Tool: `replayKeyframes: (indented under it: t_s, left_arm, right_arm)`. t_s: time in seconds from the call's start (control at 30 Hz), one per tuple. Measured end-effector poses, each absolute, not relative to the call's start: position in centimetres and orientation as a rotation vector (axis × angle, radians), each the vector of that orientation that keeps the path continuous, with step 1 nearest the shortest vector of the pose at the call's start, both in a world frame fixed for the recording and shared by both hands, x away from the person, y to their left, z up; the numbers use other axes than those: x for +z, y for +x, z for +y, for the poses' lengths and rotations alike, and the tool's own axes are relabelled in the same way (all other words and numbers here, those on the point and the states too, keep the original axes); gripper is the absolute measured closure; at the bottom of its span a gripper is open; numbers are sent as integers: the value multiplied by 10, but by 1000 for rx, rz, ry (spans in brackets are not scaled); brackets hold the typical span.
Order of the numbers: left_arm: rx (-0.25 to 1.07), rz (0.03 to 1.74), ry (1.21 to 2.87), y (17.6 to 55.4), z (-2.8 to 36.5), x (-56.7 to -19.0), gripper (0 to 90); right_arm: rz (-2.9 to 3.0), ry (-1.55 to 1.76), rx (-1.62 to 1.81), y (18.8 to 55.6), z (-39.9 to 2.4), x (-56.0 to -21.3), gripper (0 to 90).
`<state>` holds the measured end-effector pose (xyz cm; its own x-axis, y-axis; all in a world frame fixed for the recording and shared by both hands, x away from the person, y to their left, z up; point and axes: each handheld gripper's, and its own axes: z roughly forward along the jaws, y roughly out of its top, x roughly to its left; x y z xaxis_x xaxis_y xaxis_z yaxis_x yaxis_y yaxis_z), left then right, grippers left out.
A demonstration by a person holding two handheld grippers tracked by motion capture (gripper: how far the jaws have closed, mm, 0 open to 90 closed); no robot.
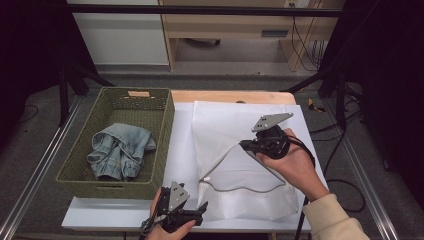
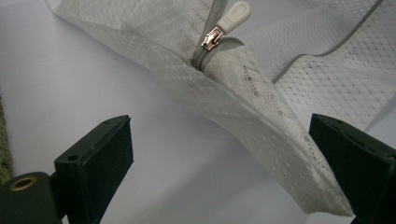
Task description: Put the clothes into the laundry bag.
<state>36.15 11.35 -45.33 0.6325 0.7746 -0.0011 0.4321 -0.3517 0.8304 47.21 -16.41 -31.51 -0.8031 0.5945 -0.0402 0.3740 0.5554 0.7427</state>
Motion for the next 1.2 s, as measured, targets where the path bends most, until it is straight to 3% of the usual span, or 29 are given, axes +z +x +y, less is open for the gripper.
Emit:
replayKeyframes:
  t_s: [0.67,0.9,1.0,1.2]
  left_arm:
    - [471,949,1975,370,115,-442,70]
    - [418,919,2027,386,117,-411,70]
    - [452,924,2053,395,122,-393,71]
    - [427,1020,1969,412,148,-352,95]
  right_arm:
    - [2527,826,1133,480,-164,-337,898]
    - [2525,847,1195,481,-167,-348,898]
    - [2520,858,1210,479,-168,-352,898]
    - [2525,865,1212,473,-170,-362,897]
